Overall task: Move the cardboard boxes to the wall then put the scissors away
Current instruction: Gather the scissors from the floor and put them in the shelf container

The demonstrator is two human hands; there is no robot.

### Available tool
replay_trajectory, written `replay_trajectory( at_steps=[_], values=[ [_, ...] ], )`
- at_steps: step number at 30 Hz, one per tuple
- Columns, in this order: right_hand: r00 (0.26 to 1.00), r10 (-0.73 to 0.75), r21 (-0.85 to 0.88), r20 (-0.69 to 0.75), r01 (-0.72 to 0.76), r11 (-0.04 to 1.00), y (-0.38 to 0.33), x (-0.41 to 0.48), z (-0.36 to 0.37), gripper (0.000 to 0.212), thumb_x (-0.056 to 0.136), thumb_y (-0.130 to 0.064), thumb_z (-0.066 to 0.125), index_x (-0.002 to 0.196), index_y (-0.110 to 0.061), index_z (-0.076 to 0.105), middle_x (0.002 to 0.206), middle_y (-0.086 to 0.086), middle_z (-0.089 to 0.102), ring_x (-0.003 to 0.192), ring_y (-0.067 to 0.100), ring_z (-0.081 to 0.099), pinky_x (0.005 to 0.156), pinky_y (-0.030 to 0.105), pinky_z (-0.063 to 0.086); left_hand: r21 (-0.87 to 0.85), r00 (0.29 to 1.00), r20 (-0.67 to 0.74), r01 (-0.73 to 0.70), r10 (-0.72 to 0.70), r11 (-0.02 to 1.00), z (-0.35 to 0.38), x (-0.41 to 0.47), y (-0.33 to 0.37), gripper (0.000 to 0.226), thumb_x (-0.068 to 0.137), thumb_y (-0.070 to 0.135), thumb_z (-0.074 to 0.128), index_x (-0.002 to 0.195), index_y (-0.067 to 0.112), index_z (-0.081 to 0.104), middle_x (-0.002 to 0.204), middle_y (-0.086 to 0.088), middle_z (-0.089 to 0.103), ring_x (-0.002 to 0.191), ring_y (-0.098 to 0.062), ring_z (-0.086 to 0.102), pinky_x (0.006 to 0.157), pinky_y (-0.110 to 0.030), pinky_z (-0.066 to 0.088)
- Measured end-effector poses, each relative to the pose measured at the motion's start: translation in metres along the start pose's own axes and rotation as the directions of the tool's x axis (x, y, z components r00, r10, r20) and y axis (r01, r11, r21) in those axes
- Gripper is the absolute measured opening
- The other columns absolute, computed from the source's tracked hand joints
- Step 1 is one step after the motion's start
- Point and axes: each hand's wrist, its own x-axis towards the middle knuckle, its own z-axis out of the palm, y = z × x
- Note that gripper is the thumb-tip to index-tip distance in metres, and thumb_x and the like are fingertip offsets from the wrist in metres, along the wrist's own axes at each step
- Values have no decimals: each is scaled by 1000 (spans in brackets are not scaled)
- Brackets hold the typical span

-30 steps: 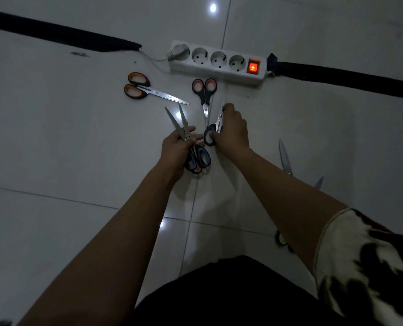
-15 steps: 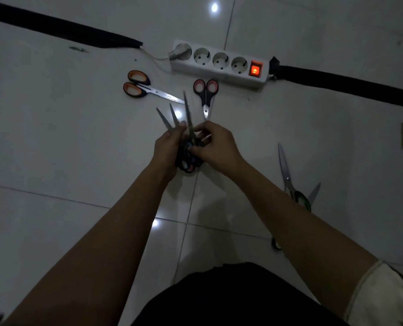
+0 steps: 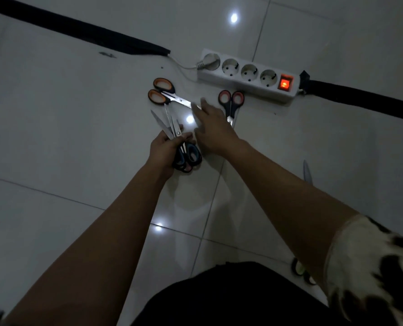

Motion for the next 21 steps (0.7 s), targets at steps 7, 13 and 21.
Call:
replay_trajectory(
  at_steps=[7, 13, 21],
  values=[
    [993, -45, -346, -105, 6, 938, -6, 10, 1, 48, 94, 7, 42, 140, -4, 41, 142, 18, 42, 123, 31, 46, 90, 36, 44, -30, 999, 2, 47, -47, 998, -2, 1, 1, 24, 86, -3, 65, 108, 7, 63, 95, -16, 70, 77, -24, 71, 72, -36, 60],
    [982, 67, -209, -178, -104, 972, -6, -12, 0, 34, 87, 17, 40, 100, -3, 64, 93, 17, 57, 99, 32, 60, 85, 34, 45, 79, 999, 39, 11, -14, 997, -7, -5, 6, 20, 84, -7, 65, 100, 5, 64, 98, -19, 67, 84, -29, 67, 85, -39, 57],
    [911, 378, 201, -162, -345, 917, -2, -16, 5, 25, 89, 1, 60, 113, -1, 60, 118, 17, 60, 113, 29, 56, 87, 29, 45, 88, 994, 105, -12, 2, 996, -12, -24, 14, 24, 88, -7, 59, 108, 5, 63, 104, -18, 68, 90, -27, 70, 85, -35, 58]
  ],
)
